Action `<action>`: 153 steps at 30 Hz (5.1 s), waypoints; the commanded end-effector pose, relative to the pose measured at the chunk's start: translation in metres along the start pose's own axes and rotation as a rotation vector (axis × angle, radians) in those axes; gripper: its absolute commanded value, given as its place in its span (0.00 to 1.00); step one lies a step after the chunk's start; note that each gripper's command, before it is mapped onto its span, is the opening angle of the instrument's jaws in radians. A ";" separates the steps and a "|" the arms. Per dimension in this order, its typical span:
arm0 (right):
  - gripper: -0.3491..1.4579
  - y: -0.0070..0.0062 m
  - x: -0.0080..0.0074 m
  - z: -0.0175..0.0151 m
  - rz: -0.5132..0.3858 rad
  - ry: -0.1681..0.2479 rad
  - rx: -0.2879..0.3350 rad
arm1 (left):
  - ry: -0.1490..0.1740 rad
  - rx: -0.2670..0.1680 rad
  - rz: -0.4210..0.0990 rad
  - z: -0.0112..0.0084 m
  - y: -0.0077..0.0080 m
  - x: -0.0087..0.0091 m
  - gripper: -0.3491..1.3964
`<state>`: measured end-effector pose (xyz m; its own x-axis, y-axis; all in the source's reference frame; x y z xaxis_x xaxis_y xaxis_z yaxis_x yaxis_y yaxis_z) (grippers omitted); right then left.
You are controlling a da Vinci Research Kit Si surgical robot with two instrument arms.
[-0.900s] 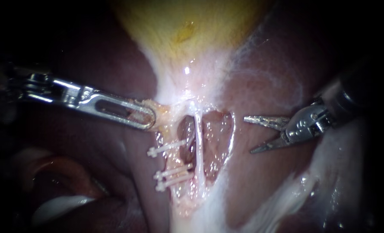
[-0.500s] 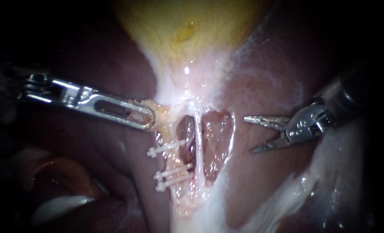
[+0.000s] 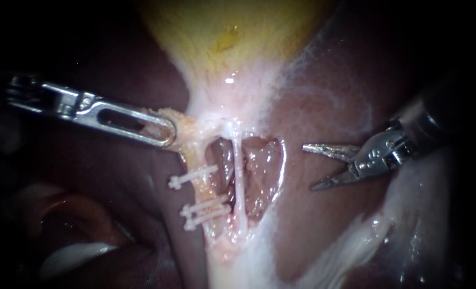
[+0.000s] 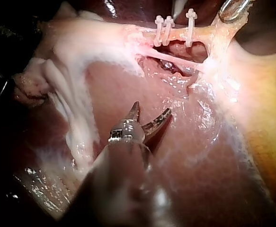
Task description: Go to the cutting position left tube
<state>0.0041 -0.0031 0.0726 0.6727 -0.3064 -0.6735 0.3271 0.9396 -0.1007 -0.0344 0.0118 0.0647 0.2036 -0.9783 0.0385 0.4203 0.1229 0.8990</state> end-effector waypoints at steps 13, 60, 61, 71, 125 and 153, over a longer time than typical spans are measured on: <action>0.99 0.0000 0.0001 -0.0001 0.001 0.001 0.001 | -0.003 -0.004 0.006 -0.0004 0.0000 0.0000 0.00; 0.94 0.0028 0.0091 0.0046 0.781 0.233 0.477 | -0.008 -0.009 0.005 0.0002 -0.0003 0.0003 0.00; 0.94 0.0028 0.0091 0.0049 0.792 0.230 0.484 | -0.008 -0.009 0.005 0.0002 -0.0004 0.0003 0.00; 0.94 0.0023 0.0091 0.0081 0.840 0.211 0.533 | -0.011 -0.012 0.004 0.0002 -0.0006 0.0004 0.00; 0.95 0.0036 0.0122 0.0161 0.904 0.390 0.615 | -0.013 -0.013 0.003 0.0004 -0.0008 0.0004 0.00; 0.95 0.0036 0.0144 0.0197 0.944 0.538 0.656 | -0.010 -0.011 0.003 0.0007 -0.0009 0.0005 0.00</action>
<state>0.0282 -0.0071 0.0770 0.5150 0.6868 -0.5129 0.2404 0.4586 0.8555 -0.0353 0.0111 0.0642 0.1954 -0.9797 0.0453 0.4302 0.1271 0.8937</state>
